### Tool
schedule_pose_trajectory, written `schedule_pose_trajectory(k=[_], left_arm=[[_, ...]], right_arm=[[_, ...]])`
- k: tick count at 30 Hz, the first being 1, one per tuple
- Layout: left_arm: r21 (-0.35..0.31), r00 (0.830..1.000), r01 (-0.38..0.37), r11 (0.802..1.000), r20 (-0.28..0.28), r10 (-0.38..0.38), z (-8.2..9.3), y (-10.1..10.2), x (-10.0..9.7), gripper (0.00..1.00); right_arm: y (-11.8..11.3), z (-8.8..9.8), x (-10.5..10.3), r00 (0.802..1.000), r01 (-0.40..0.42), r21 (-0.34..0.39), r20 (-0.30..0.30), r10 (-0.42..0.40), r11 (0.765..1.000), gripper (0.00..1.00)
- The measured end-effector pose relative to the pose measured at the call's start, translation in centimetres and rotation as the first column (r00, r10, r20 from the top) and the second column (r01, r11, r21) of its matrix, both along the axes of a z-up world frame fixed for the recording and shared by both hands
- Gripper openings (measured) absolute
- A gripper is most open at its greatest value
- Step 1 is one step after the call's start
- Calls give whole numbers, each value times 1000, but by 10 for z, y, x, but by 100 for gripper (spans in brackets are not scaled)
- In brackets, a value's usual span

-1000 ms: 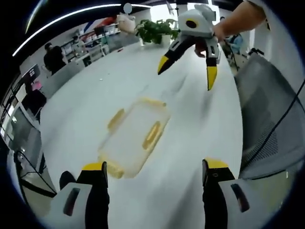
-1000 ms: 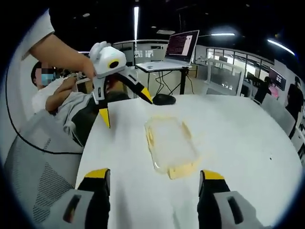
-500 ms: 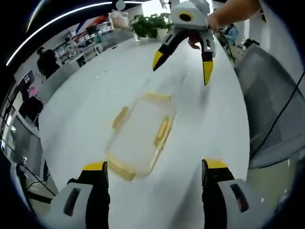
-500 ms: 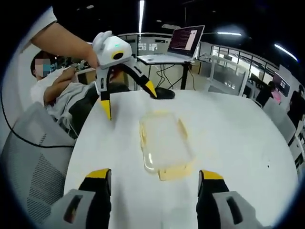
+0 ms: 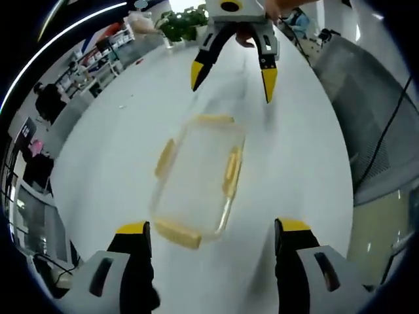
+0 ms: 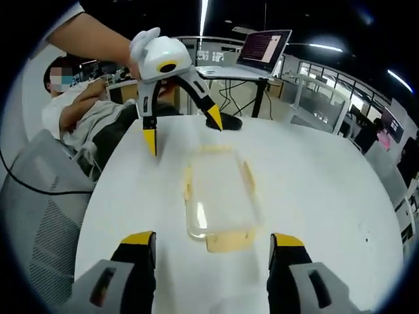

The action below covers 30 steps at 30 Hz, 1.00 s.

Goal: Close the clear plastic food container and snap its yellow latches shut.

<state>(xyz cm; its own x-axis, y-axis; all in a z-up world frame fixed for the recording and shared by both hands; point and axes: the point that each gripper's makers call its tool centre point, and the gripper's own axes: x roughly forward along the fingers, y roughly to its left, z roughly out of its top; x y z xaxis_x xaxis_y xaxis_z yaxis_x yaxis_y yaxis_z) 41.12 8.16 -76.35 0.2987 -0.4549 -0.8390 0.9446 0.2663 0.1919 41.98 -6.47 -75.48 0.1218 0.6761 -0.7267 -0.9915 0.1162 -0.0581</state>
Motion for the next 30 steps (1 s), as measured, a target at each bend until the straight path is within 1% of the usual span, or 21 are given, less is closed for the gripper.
schedule_pose_trajectory(k=[3, 4, 8, 10, 12, 15, 17, 19, 21, 26, 30], left_arm=[[22, 1000, 7, 1000, -9, -7, -4, 4, 5, 73], [44, 1000, 14, 999, -16, -13, -6, 8, 6, 71], [55, 1000, 24, 998, -21, -23, -6, 11, 14, 71], [62, 999, 27, 998, -34, -25, -7, 12, 16, 70], [78, 998, 47, 996, -37, -44, -8, 12, 18, 70], [101, 996, 71, 992, -52, -66, -13, 14, 21, 70], [127, 995, 93, 987, -45, -88, -15, 17, 25, 70], [133, 995, 93, 987, -54, -87, -16, 17, 27, 71], [145, 994, 100, 984, -53, -93, -18, 19, 30, 71], [163, 992, 118, 980, -59, -110, -21, 19, 34, 70], [182, 990, 132, 974, -74, -120, -25, 19, 35, 69]], right_arm=[[1, -2, 1, 1000, -6, -5, -8, 6, 1000, 69], [1, -4, 2, 1000, -8, -10, -10, 8, 1000, 69], [3, -6, 4, 1000, -26, -31, -10, 26, 999, 68], [4, -3, 6, 999, -34, -33, -1, 34, 999, 68], [5, -2, 9, 999, -32, -36, -3, 32, 999, 68], [4, -7, 11, 999, -38, -68, -6, 38, 997, 68], [5, -10, 12, 999, -45, -83, -7, 44, 996, 68], [5, -13, 13, 999, -51, -95, -18, 50, 994, 68], [2, -18, 12, 998, -57, -136, -26, 54, 989, 68], [7, -21, 13, 997, -69, -138, -34, 65, 988, 68], [8, -26, 16, 997, -66, -161, -38, 61, 985, 67]])
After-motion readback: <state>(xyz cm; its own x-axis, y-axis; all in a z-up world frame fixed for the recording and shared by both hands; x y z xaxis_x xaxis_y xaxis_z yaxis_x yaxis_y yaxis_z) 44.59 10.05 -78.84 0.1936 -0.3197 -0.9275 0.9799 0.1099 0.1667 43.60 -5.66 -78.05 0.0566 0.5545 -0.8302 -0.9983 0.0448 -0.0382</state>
